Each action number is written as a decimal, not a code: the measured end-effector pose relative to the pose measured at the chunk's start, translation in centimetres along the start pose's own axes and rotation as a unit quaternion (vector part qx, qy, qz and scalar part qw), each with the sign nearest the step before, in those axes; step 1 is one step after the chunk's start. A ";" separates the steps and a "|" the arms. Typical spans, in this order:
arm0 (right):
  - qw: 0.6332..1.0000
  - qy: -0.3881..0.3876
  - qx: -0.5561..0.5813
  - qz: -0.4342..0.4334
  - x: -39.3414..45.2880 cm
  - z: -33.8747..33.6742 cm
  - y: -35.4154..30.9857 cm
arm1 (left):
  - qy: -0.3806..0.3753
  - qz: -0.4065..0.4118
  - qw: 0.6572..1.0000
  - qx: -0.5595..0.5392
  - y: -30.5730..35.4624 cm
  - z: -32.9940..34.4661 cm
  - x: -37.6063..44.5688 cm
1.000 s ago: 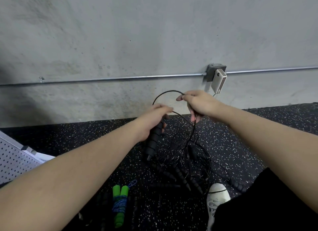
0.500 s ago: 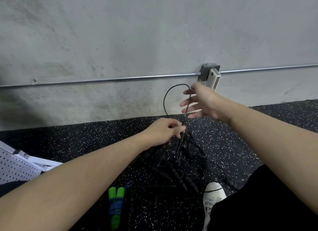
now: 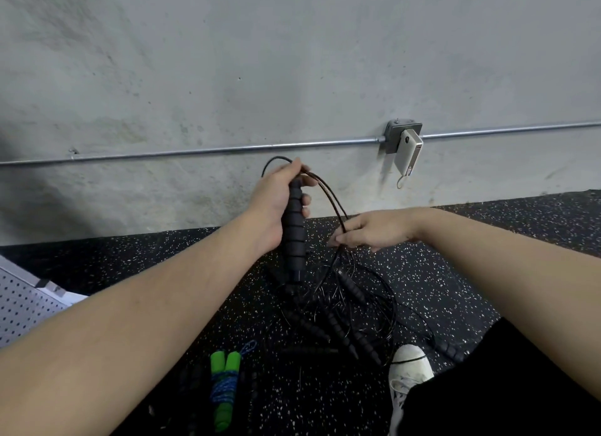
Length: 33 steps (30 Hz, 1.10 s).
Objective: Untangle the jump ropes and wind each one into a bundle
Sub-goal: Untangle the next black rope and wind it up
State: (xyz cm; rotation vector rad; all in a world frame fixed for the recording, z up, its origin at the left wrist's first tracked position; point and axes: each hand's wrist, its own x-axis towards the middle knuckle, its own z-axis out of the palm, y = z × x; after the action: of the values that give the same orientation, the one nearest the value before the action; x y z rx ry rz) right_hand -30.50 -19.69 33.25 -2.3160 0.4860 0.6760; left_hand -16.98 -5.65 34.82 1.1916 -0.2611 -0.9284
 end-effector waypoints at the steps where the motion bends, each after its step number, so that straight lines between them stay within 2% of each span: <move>1: 1.000 0.007 0.004 0.001 -0.1 -0.1 0.0 | 0.017 0.004 1.000 -0.013 0.2 -0.4 0.2; 6: 0.988 0.135 0.066 -0.022 -0.1 -0.8 -0.1 | 0.111 -0.019 0.994 -0.016 0.0 -2.5 0.9; 11: 0.963 0.212 0.165 -0.031 0.1 -1.0 -1.1 | 0.101 -0.046 0.991 0.075 -1.2 -3.0 0.8; 14: 0.942 0.261 0.209 -0.031 0.4 -1.5 -1.5 | 0.033 -0.046 0.984 0.168 -2.5 -2.1 0.2; 16: 0.929 0.286 0.233 -0.039 0.8 -1.7 -1.3 | -0.035 -0.031 0.968 0.248 -3.5 -1.6 -0.3; 20: 0.891 0.333 0.307 -0.041 1.2 -2.2 -1.0 | -0.174 0.001 0.878 0.445 -5.4 -0.5 -1.2; 23: 0.868 0.313 0.382 -0.047 0.7 -2.2 -1.4 | -0.211 0.004 0.844 0.492 -6.9 -0.1 -1.4; 28: 0.857 0.266 0.438 -0.057 0.0 -2.2 -1.8 | -0.202 0.070 0.818 0.534 -7.5 0.0 -1.1; 30: 0.861 0.246 0.444 -0.038 -0.1 -2.1 -1.4 | -0.185 0.087 0.825 0.527 -7.3 0.3 -1.3; 33: 0.920 0.210 0.330 0.007 -0.3 -1.8 -0.6 | -0.146 0.069 0.870 0.465 -6.6 0.6 -1.4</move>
State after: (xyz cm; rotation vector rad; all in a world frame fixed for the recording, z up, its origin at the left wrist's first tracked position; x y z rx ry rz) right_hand -29.83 -20.47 34.90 -1.7901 0.7856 -0.0181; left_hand -21.36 -5.43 29.64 1.8698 -1.1203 -0.8651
